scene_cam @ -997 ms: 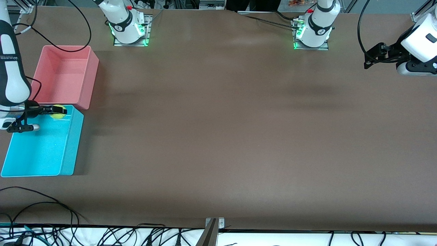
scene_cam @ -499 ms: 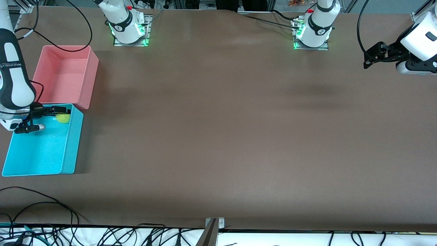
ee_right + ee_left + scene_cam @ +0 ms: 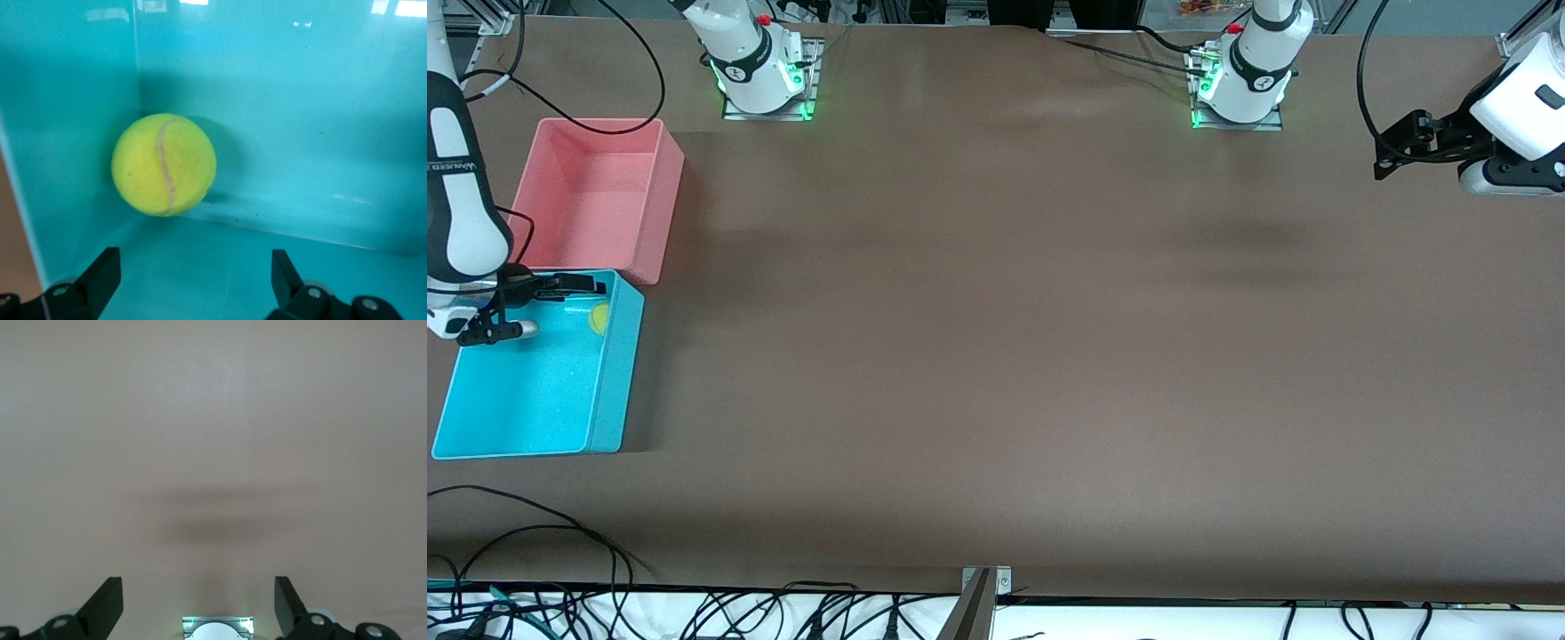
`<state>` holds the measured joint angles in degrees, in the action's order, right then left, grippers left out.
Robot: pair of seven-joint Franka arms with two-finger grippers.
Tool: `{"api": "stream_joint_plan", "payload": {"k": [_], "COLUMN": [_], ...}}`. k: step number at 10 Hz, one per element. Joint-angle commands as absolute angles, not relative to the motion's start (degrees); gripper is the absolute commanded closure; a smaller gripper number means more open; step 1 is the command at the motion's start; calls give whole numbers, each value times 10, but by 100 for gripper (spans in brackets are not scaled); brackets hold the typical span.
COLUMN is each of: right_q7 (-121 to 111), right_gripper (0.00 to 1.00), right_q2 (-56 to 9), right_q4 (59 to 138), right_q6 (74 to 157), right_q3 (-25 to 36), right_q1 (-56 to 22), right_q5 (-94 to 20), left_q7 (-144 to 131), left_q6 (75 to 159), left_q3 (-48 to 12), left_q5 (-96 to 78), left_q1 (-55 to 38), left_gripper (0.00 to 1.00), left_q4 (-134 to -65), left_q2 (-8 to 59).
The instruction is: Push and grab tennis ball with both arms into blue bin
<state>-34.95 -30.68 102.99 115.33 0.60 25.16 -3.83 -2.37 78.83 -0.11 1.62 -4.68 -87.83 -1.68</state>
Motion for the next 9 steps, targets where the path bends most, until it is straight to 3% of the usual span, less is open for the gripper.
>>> {"api": "stream_joint_plan", "payload": {"k": [1,9], "right_q7": [-347,-281], "right_gripper": [0,0], "right_q2": [-275,-255], "right_q4": [993,805], "right_q6": [1087,872], "right_q3": [-3,-13], "right_q1": [249,236], "right_q5": [-46,-40], "left_q7": [-21,-21], "left_q6": [780,780], "left_q3": [-3,-3], "left_q5": [23,23], "left_q1": [-45,-45], "left_gripper": [0,0], "left_q4": [-861,-861], "left_q2": [-7,-6]}}
